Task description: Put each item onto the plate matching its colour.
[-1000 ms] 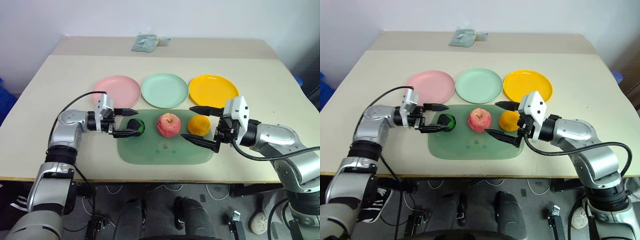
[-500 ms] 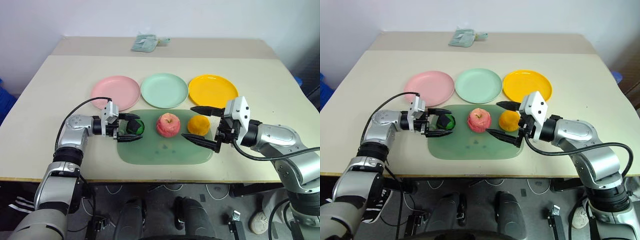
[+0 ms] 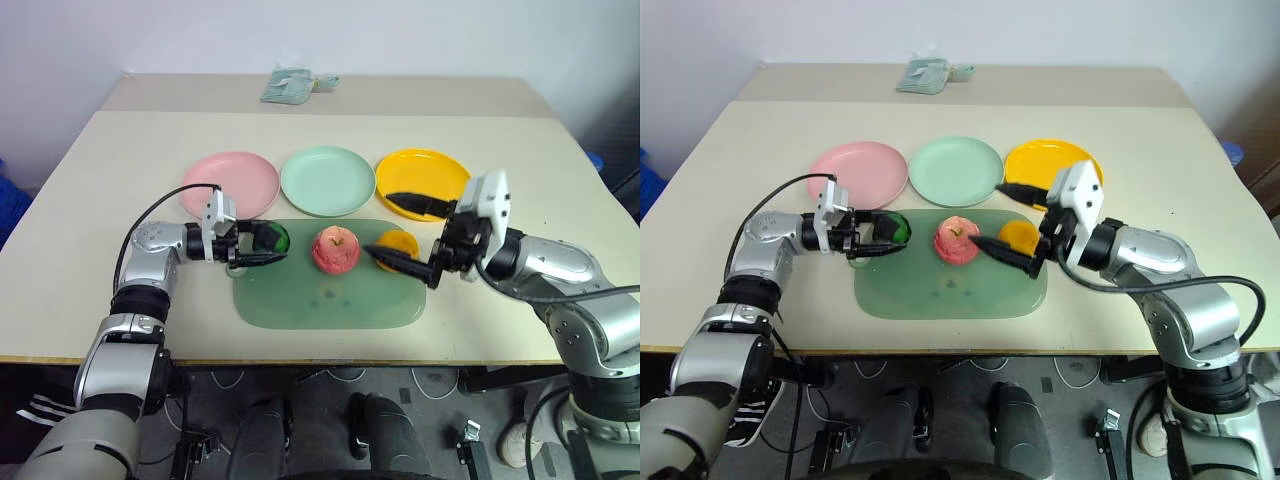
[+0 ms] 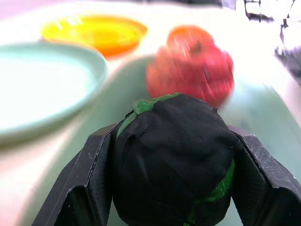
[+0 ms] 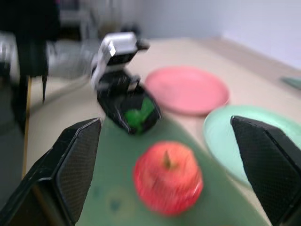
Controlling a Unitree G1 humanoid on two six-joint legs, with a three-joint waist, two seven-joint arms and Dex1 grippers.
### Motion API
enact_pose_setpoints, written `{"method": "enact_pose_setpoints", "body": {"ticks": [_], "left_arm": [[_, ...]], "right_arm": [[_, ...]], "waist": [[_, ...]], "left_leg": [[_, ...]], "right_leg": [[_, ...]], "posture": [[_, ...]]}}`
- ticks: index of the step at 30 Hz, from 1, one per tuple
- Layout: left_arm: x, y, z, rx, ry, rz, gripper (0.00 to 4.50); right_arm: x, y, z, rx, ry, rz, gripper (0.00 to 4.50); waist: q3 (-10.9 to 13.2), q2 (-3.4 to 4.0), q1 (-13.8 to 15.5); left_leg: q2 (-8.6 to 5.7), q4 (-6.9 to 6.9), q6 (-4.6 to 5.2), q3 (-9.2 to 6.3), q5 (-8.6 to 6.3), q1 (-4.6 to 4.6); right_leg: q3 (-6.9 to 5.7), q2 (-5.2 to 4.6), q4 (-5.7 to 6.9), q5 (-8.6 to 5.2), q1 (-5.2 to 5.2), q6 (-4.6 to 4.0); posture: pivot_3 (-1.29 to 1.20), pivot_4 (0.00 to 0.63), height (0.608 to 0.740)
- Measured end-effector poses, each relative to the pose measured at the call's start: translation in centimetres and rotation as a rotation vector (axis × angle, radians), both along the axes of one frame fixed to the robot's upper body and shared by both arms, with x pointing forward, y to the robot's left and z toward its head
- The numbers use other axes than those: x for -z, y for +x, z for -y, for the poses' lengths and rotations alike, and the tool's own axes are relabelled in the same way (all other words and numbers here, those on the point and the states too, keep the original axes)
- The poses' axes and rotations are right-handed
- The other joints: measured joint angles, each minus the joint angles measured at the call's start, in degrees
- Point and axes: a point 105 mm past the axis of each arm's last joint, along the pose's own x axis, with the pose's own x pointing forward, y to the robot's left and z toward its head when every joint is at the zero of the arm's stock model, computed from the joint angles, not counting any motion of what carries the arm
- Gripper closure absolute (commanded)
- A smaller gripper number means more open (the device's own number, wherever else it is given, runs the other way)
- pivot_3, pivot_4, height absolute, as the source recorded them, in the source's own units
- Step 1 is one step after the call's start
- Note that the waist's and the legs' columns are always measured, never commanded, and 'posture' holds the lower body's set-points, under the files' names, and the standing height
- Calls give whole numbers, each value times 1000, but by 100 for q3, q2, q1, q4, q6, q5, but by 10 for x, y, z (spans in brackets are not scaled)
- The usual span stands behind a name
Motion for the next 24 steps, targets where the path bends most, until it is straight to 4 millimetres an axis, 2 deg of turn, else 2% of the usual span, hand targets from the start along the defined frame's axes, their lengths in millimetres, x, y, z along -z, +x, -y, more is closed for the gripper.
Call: {"method": "enact_pose_setpoints", "body": {"ticks": [4,7,13,20,22,24], "left_arm": [[-43,24,13,-96,-115,116,1316],[-56,46,34,-213,-180,128,1316],[-42,78,52,-481,-178,25,1316],[-21,89,73,-632,-94,-14,1316],[-17,88,79,-627,-83,-31,813],[-15,88,82,-633,-82,-34,124]], "right_arm": [[-1,31,17,194,1,14,0],[5,54,29,330,12,-13,0],[5,59,30,374,5,11,0],[-3,53,27,359,-3,67,0],[-6,47,23,340,-5,90,0],[-8,41,19,315,-1,102,0]], "waist": [[-1,-1,-1],[-1,-2,-3],[0,-2,-39],[0,-3,-22],[0,-3,-23],[0,-3,-24]], "left_leg": [[-5,0,3,3,-2,-1],[-6,-1,3,3,-2,-1],[-4,-12,3,2,-2,-1],[-4,-12,3,3,-2,-1],[-4,-12,3,4,-2,-1],[-4,-12,3,4,-2,-1]], "right_leg": [[0,-3,-4,1,3,4],[0,-1,-3,2,1,6],[-1,2,0,2,-4,7],[-2,2,-2,2,-4,7],[-2,2,-3,2,-4,7],[-2,2,-3,2,-4,7]], "posture": [[0,150,740],[0,150,740],[0,150,740],[0,150,740],[0,150,740],[0,150,740]]}}
